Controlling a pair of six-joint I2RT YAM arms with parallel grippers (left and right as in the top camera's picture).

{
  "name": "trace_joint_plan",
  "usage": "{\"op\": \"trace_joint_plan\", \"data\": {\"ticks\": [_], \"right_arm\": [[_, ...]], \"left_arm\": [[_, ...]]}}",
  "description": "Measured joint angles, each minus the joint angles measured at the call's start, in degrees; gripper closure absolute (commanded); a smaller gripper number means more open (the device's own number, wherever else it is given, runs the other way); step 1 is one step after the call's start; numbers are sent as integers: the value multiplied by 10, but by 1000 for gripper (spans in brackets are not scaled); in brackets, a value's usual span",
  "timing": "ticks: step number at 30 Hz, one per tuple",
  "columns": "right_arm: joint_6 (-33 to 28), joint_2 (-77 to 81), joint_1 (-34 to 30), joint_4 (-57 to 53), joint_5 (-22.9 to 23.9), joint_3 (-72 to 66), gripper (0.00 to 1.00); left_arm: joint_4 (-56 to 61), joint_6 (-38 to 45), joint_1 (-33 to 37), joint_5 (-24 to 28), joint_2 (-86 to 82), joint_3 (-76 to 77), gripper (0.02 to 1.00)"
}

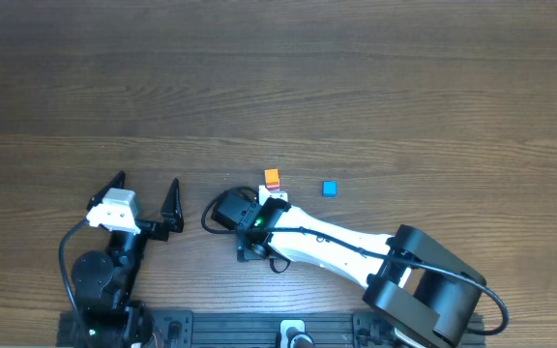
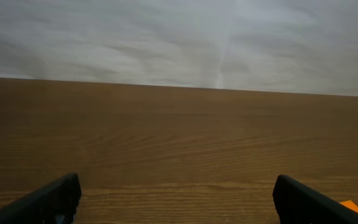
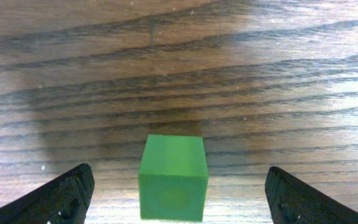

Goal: Stack Cubes

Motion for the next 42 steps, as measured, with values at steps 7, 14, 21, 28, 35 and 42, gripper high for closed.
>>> {"op": "trace_joint_plan", "data": {"ticks": [7, 14, 21, 28, 35, 42], "right_arm": [[2, 7, 0, 9, 1, 0, 143], [6, 12, 0, 11, 2, 0, 187], [10, 14, 0, 16, 2, 0, 281], [10, 14, 0, 17, 2, 0, 318], [9, 14, 0, 17, 2, 0, 408], [10, 14, 0, 17, 2, 0, 470]], "left_arm": [[0, 0, 0, 0, 0, 0, 18], [0, 0, 0, 0, 0, 0, 18], [0, 0, 0, 0, 0, 0, 20], [0, 0, 0, 0, 0, 0, 18], [0, 0, 0, 0, 0, 0, 18], [0, 0, 0, 0, 0, 0, 18]]}}
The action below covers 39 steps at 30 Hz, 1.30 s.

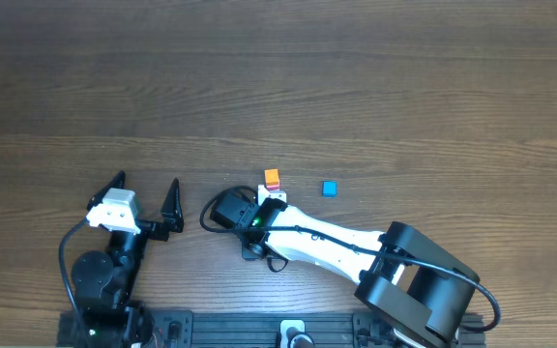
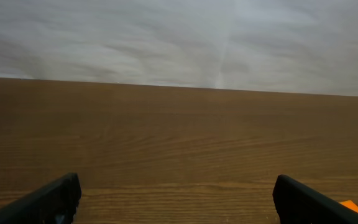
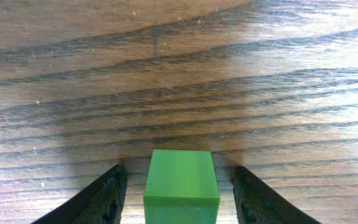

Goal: Stack Cubes

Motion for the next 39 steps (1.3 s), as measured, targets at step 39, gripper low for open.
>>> {"op": "trace_joint_plan", "data": {"ticks": [39], "right_arm": [[0, 0, 3, -4, -9, 0, 700]], "left_arm": [[0, 0, 0, 0, 14, 0, 20]]}}
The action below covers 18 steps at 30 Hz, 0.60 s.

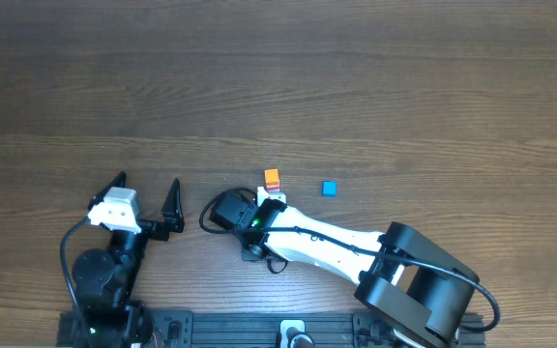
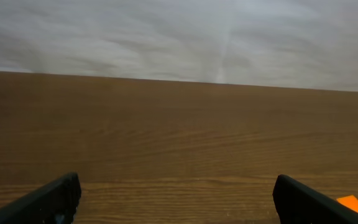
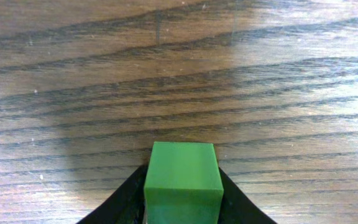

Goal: Stack Cubes

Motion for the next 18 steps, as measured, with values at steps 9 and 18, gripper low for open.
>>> {"op": "trace_joint_plan", "data": {"ticks": [9, 18], "right_arm": [[1, 0, 0, 0, 0, 0, 744], [0, 0, 0, 0, 0, 2, 796]], "left_arm": [[0, 0, 0, 0, 1, 0, 18], [0, 0, 0, 0, 1, 0, 18]]}}
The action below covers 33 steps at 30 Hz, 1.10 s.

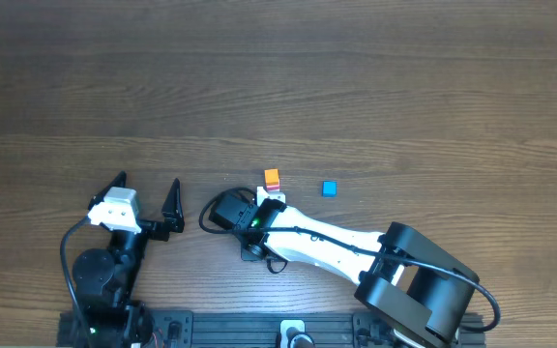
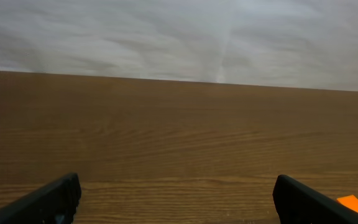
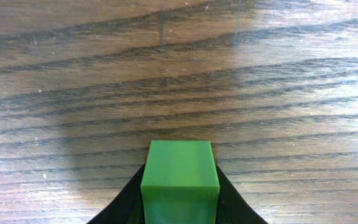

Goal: Stack Cubes

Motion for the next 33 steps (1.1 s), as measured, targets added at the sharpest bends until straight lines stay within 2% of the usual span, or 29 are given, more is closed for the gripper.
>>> {"op": "trace_joint_plan", "data": {"ticks": [14, 22, 26, 33], "right_arm": [[0, -82, 0, -53, 0, 0, 904], [-5, -111, -14, -219, -4, 69, 978], [-30, -110, -38, -267, 5, 146, 991], [-93, -73, -80, -290, 14, 259, 991]], "left_arm": [[0, 0, 0, 0, 0, 0, 18], [0, 0, 0, 0, 0, 0, 18], [0, 0, 0, 0, 0, 0, 18], [0, 0, 0, 0, 1, 0, 18]]}}
